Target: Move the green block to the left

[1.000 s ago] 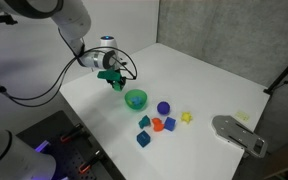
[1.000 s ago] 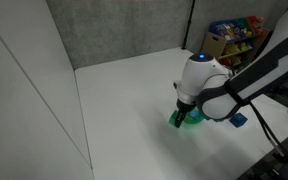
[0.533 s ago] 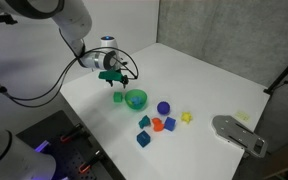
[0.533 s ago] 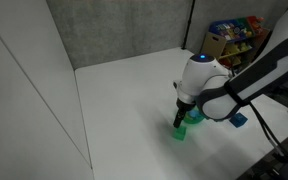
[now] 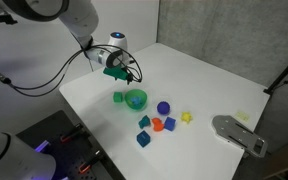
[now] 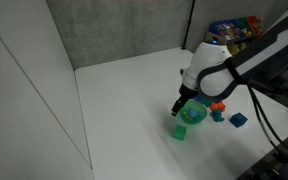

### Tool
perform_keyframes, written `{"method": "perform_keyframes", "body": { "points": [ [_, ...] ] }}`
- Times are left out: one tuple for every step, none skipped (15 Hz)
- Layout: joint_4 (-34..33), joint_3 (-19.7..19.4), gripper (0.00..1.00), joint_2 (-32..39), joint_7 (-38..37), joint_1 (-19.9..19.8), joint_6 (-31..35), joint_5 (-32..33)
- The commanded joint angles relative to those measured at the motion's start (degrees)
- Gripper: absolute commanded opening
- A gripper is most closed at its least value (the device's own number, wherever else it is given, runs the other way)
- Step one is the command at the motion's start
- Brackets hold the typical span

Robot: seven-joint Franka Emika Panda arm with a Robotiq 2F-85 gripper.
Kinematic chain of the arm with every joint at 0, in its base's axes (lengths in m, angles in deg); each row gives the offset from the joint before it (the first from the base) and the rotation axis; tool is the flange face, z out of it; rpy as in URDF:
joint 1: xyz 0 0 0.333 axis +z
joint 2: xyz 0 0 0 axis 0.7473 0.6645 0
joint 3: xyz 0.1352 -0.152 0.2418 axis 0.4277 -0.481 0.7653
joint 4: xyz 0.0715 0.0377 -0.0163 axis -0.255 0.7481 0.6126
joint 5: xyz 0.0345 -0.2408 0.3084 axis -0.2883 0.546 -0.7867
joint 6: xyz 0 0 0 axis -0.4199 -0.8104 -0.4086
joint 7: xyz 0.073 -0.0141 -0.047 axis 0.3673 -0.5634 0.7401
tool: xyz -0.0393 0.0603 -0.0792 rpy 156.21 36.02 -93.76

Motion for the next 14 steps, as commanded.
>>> {"method": "perform_keyframes", "body": {
  "points": [
    [0.9,2.5,1.00,-3.5,2.4,-4.3,-2.1,-5.1],
    [1.1,2.0,1.00,-4.4,2.0,-4.6,-2.6,-5.6],
    [1.3,1.3,1.00,-5.3,1.6,-4.5,-3.3,-5.7],
    [1.5,0.5,1.00,-6.3,1.2,-4.6,-4.4,-5.8],
    [1.8,-0.1,1.00,-7.4,1.0,-4.7,-5.4,-5.9],
    [2.1,-1.0,1.00,-8.7,0.7,-4.7,-7.0,-5.9],
    [2.6,-1.9,1.00,-10.1,0.1,-4.6,-8.7,-5.9],
    [3.1,-3.1,1.00,-11.4,-0.3,-4.3,-10.1,-5.5],
    [3.7,-4.1,1.00,-13.0,-0.6,-4.2,-11.3,-5.3],
    [4.2,-4.9,1.00,-14.3,-0.6,-4.3,-12.4,-5.2],
    [4.9,-5.8,1.00,-15.8,-0.8,-4.2,-13.6,-5.0],
    [5.9,-6.7,1.00,-17.5,-0.9,-4.3,-14.7,-5.0],
    [7.0,-7.5,1.00,-19.2,-0.9,-4.3,-15.9,-4.6],
    [8.2,-8.0,1.00,-21.0,-0.6,-4.4,-16.6,-5.0]
  ]
}}
